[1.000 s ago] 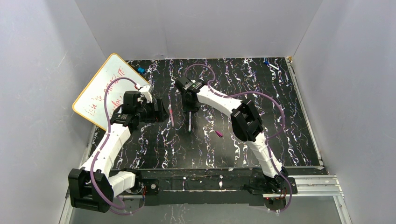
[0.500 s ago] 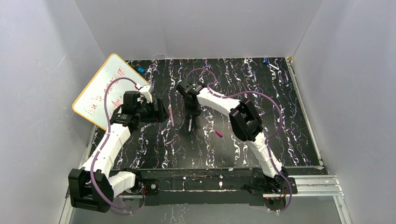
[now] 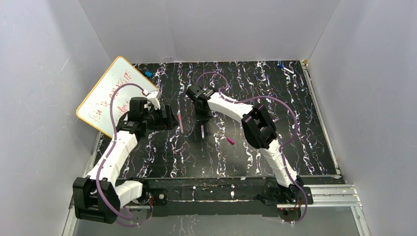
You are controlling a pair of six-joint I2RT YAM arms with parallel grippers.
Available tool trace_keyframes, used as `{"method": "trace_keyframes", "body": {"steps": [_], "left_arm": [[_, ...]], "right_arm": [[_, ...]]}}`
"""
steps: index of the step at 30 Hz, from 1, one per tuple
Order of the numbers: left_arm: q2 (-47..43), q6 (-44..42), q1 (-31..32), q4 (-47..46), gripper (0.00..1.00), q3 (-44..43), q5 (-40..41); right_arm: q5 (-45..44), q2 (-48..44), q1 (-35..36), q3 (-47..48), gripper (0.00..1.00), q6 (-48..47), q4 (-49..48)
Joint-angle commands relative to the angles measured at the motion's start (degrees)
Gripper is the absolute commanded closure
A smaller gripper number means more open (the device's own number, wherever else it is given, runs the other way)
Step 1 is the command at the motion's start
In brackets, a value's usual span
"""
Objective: Insert the pens into the pen caps
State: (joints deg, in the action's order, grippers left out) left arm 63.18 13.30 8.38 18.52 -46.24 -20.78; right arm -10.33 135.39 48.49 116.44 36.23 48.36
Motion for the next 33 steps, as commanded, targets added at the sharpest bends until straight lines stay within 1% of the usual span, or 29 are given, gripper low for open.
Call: {"method": "trace_keyframes", "body": {"steps": [1, 3, 5, 8, 10, 11, 12, 20, 28, 31, 33], "left_arm": [[-0.1, 3.1, -1.1, -3.6, 0.20, 3.3, -7.7], [-0.1, 5.3, -1.2, -8.8, 0.18, 5.9, -12.4], [0.0, 8.3, -1.2, -16.3, 0.17, 9.1, -18.4], [0.8, 15.4, -1.2, -31.3, 0.17, 13.4, -27.7], [0.9, 22.8, -1.1, -43.1, 0.17, 16.8, -31.3], [1.0, 24.6, -0.8, -48.4, 0.17, 18.1, -32.5], [1.0, 26.0, -0.4, -51.5, 0.16, 18.8, -32.9], [0.6, 22.4, 1.5, -52.2, 0.15, 19.4, -29.8], [3.4, 21.1, 4.0, -52.4, 0.15, 18.2, -26.2], [3.8, 21.3, 4.1, -53.1, 0.16, 18.0, -25.1], [4.2, 21.3, 4.2, -53.2, 0.21, 17.7, -24.6]], "right_arm": [[-0.3, -0.6, 0.2, -2.5, 0.99, -0.2, -0.9], [0.0, -3.2, 0.1, -4.3, 0.99, -1.2, -3.8], [-0.9, -6.2, 0.0, -5.1, 0.99, -1.9, -6.1], [-1.8, -11.3, -0.1, -5.2, 0.99, -3.1, -8.8], [-0.8, -14.5, -0.2, -5.9, 0.99, -3.4, -12.0], [-0.2, -16.0, -0.2, -6.2, 0.99, -3.4, -13.6], [0.6, -17.4, -0.2, -6.4, 0.99, -3.3, -15.0], [4.5, -23.9, 0.1, -8.7, 0.99, -0.7, -20.1], [5.7, -25.7, 2.2, -11.7, 0.99, 0.5, -22.0], [6.1, -25.9, 2.8, -12.4, 0.99, 0.6, -22.7], [6.4, -25.9, 3.1, -12.7, 0.99, 0.7, -22.9]]}}
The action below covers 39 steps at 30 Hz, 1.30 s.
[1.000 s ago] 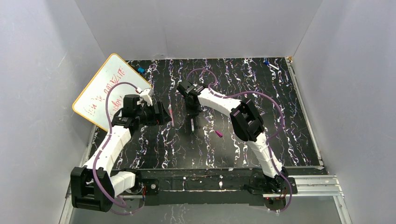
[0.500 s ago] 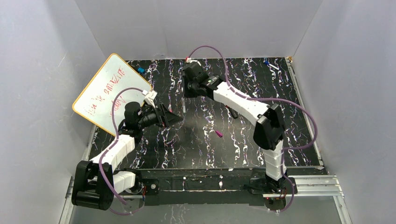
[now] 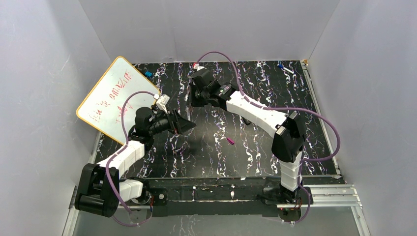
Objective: Insert the pens into the pen caps
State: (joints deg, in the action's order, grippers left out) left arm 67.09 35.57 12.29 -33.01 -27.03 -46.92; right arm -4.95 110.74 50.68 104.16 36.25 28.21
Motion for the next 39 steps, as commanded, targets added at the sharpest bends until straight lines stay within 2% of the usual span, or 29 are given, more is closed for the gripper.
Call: {"method": "trace_keyframes", "body": {"steps": [1, 11, 15, 18, 22, 23, 26, 28, 32, 35, 39], "left_arm": [[0.5, -0.9, 0.3, -1.7, 0.22, -1.6, 1.7], [0.6, -1.1, 0.2, -2.1, 0.56, -1.7, 4.0], [0.5, -1.0, 0.3, -2.1, 0.87, -1.4, 4.8], [0.7, -1.1, 0.3, -1.6, 1.00, -1.2, 5.5], [1.2, -1.4, 0.3, -1.0, 1.00, -1.2, 5.8], [1.3, -1.6, 0.3, -0.7, 1.00, -1.3, 5.9], [1.6, -2.9, 0.3, 1.7, 1.00, -1.8, 6.7], [1.9, -4.1, 0.3, 3.9, 1.00, -2.4, 7.2], [2.1, -7.0, 0.3, 9.3, 1.00, -3.7, 9.0], [2.2, -9.6, 0.3, 13.7, 1.00, -5.2, 10.5], [1.8, -12.0, 0.3, 18.0, 1.00, -6.2, 12.3]], "right_arm": [[1.1, -1.2, 1.2, -0.6, 0.99, 0.7, -3.0], [1.6, -1.0, 2.0, -1.4, 0.99, 0.5, -3.8], [1.8, -1.2, 2.1, -1.9, 0.99, 0.4, -4.2], [1.7, -1.4, 2.0, -2.1, 0.99, 0.4, -4.4], [1.3, -1.9, 2.1, -2.3, 0.99, 0.4, -4.5], [1.0, -2.1, 2.0, -2.5, 0.94, 0.2, -4.6], [-1.7, -3.5, 2.0, -3.7, 0.62, -0.3, -4.4], [-6.3, -6.0, 1.5, -4.8, 0.49, -0.4, -2.9], [-11.9, -15.2, -1.7, -13.1, 0.45, -0.2, -4.0], [-12.2, -22.6, -4.3, -20.6, 0.38, -3.2, -5.4], [-10.0, -26.9, -9.9, -26.0, 0.36, 0.7, 4.1]]}}
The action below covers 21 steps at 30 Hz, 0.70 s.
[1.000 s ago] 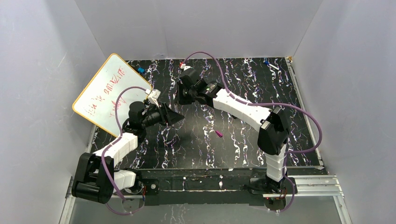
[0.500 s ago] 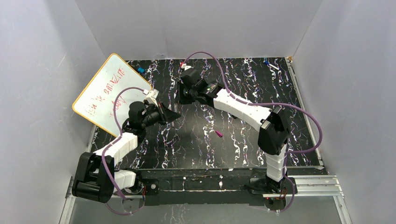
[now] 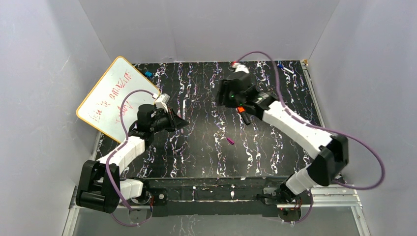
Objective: Insert the pens into the pen caps
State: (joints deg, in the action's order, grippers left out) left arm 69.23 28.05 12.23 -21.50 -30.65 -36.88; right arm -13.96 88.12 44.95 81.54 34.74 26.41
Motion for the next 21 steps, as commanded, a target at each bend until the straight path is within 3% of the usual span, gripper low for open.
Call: {"method": "trace_keyframes", "body": {"steps": [1, 6, 10, 13, 17, 21], "left_arm": [[-0.5, -5.1, 0.3, 7.6, 1.00, -3.0, 2.6], [-1.0, -6.9, 0.3, 10.5, 1.00, -3.8, 3.6], [-1.1, -6.4, 0.3, 10.6, 1.00, -4.0, 3.4], [-2.3, -6.6, 0.3, 11.5, 1.00, -4.1, 3.3], [-4.4, -6.7, 0.3, 12.1, 1.00, -3.7, 3.1], [-4.3, -6.4, 0.3, 12.4, 1.00, -3.8, 2.2]], "right_arm": [[-0.1, -5.3, -5.3, -4.6, 0.36, 4.8, 7.9], [5.1, -12.6, -6.1, -15.6, 0.36, 27.0, 4.5], [4.9, -19.1, -6.1, -27.8, 0.35, 57.7, -4.6], [0.6, -19.8, -6.1, -28.8, 0.29, 76.4, 2.4], [-5.4, -12.7, -6.1, -19.2, 0.26, 88.9, 21.5], [-1.7, -8.0, -6.4, -19.8, 0.25, 94.1, 20.0]]}}
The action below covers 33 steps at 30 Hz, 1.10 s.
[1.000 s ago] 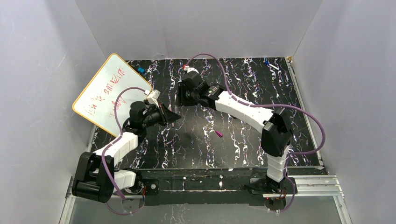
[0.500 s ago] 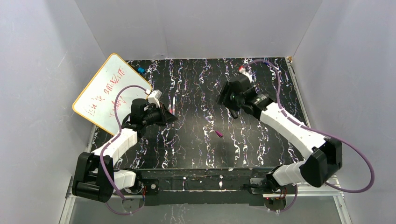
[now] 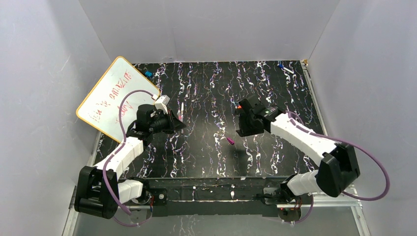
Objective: Insert the pens into the pen caps
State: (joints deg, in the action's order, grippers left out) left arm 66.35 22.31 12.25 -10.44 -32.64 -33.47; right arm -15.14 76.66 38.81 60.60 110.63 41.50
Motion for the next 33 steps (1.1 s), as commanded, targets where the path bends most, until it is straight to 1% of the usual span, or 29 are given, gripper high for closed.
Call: {"method": "trace_keyframes", "body": {"steps": [1, 3, 5, 14, 19, 28, 31, 33], "left_arm": [[-1.3, -0.5, 0.3, 1.4, 1.00, -1.8, -1.4], [-1.4, -0.1, 0.3, 1.5, 1.00, -1.7, -1.5], [-1.8, 0.3, 0.3, 1.3, 1.00, -1.5, -1.4], [-2.7, -1.4, 0.3, 3.6, 1.00, -2.3, 0.2], [-2.4, -1.8, 0.3, 3.9, 1.00, -2.3, 0.1], [-1.3, -2.3, 0.3, 4.4, 1.00, -2.6, 0.6], [-0.8, -2.5, 0.3, 4.5, 1.00, -2.7, 0.7], [-0.5, -2.5, 0.3, 4.5, 1.00, -2.9, 0.8]], "right_arm": [[1.5, 4.4, -0.2, 0.3, 0.25, 19.3, 3.2], [4.3, 6.8, -0.2, -0.1, 0.28, 20.7, 2.7], [6.1, 9.3, -0.2, 0.4, 0.31, 21.3, 4.4], [7.4, 14.6, -0.5, -1.1, 0.46, 22.5, 3.1], [8.1, 18.0, -0.6, -1.4, 0.48, 21.5, 2.1], [9.5, 20.9, -0.7, -3.4, 0.52, 21.1, -1.8], [9.8, 21.3, -1.0, -3.9, 0.55, 20.9, -2.3], [10.0, 21.4, -1.2, -4.1, 0.60, 20.8, -2.5]]}}
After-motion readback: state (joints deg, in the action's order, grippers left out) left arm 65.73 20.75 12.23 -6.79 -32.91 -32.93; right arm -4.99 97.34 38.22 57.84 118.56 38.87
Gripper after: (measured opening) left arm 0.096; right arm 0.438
